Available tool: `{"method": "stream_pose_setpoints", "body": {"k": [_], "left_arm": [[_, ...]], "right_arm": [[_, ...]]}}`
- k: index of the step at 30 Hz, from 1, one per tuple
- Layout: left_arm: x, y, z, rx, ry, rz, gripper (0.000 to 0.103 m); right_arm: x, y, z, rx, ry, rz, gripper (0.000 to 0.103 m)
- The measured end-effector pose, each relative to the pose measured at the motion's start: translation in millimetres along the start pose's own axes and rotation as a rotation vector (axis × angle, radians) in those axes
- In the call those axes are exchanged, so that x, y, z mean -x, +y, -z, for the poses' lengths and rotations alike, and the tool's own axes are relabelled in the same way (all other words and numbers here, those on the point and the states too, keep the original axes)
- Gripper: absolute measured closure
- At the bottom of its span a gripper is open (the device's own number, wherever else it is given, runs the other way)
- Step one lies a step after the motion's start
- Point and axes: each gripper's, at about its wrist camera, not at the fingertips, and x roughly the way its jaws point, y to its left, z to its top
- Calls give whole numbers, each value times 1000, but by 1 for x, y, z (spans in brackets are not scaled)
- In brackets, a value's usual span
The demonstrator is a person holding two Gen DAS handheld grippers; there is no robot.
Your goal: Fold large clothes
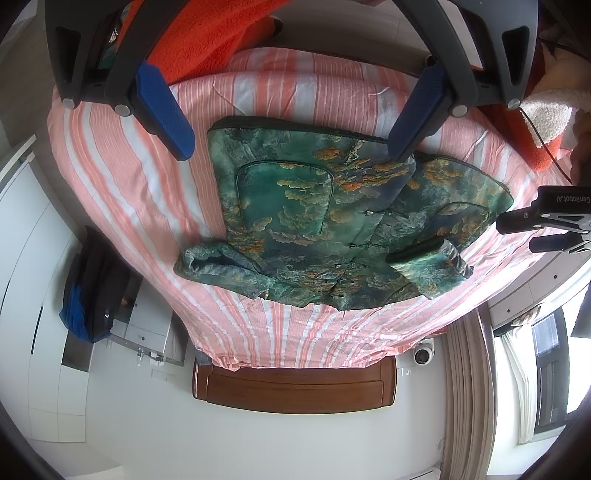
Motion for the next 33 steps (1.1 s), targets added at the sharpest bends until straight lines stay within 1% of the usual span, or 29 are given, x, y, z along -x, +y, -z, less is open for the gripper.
{"method": "stream_pose_setpoints", "body": {"k": [33], "left_arm": [[2, -2, 1, 0, -6, -2, 0]], "right_arm": [[3, 5, 2, -2, 1, -15, 0]]}}
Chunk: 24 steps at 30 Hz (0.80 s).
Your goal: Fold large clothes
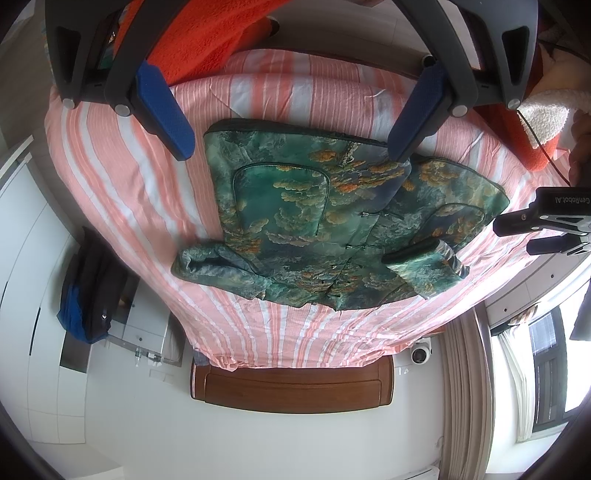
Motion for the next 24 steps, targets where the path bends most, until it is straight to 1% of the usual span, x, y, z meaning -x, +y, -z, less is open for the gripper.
{"method": "stream_pose_setpoints", "body": {"k": [24], "left_arm": [[0, -1, 0, -3, 0, -2, 0]], "right_arm": [[-2, 2, 1, -1, 6, -12, 0]]}}
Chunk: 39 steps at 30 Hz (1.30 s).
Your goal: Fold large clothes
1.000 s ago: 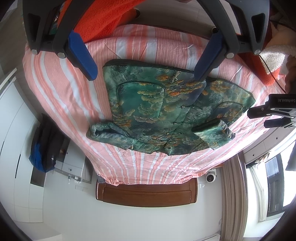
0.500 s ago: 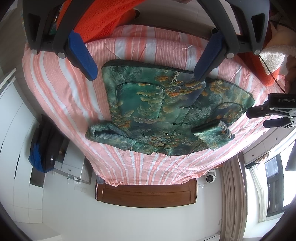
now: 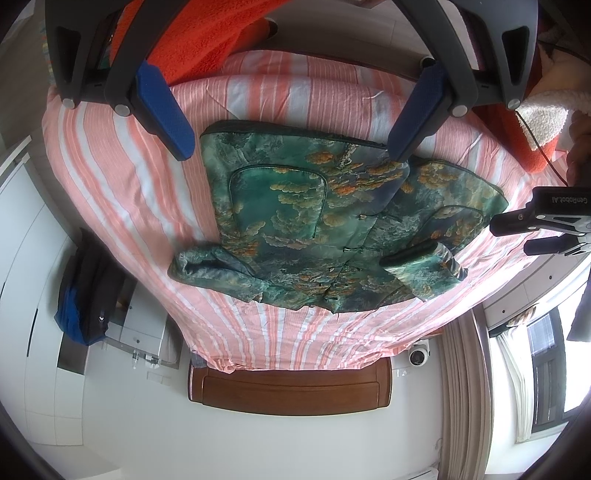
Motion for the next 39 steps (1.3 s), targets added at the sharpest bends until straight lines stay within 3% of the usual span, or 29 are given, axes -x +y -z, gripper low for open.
{"method": "stream_pose_setpoints", "body": {"k": [39], "left_arm": [[0, -1, -1, -1, 1, -2, 0]], "right_arm": [[-1, 0, 1, -2, 6, -17, 0]]}}
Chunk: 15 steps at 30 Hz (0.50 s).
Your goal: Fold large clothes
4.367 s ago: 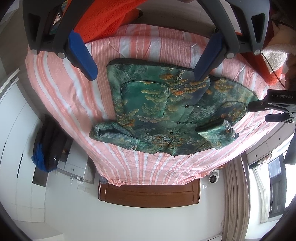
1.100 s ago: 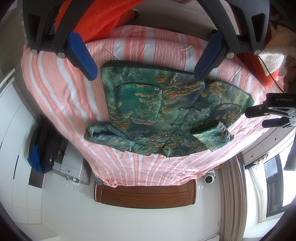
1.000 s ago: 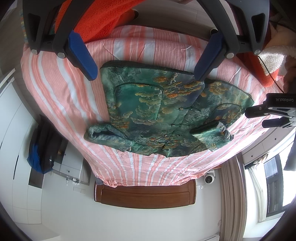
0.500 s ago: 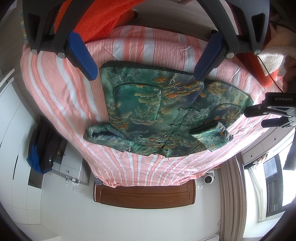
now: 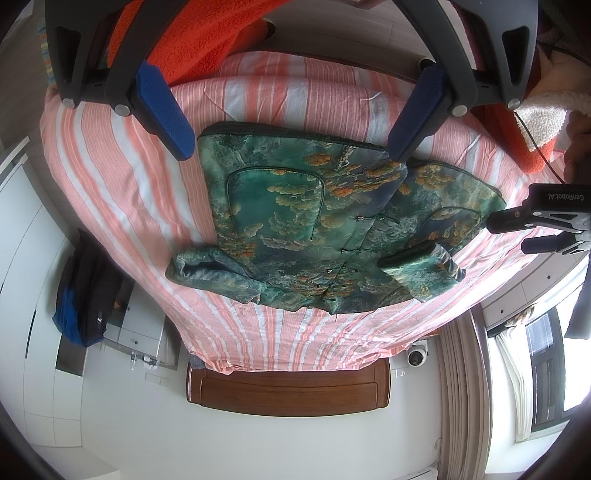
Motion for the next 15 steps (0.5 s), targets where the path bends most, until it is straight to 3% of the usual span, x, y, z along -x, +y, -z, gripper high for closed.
{"method": "stream_pose_setpoints", "body": {"k": [15], "left_arm": [[2, -1, -1, 0, 1, 0, 0]], "right_arm": [[0, 0, 0, 0, 0, -2, 0]]}}
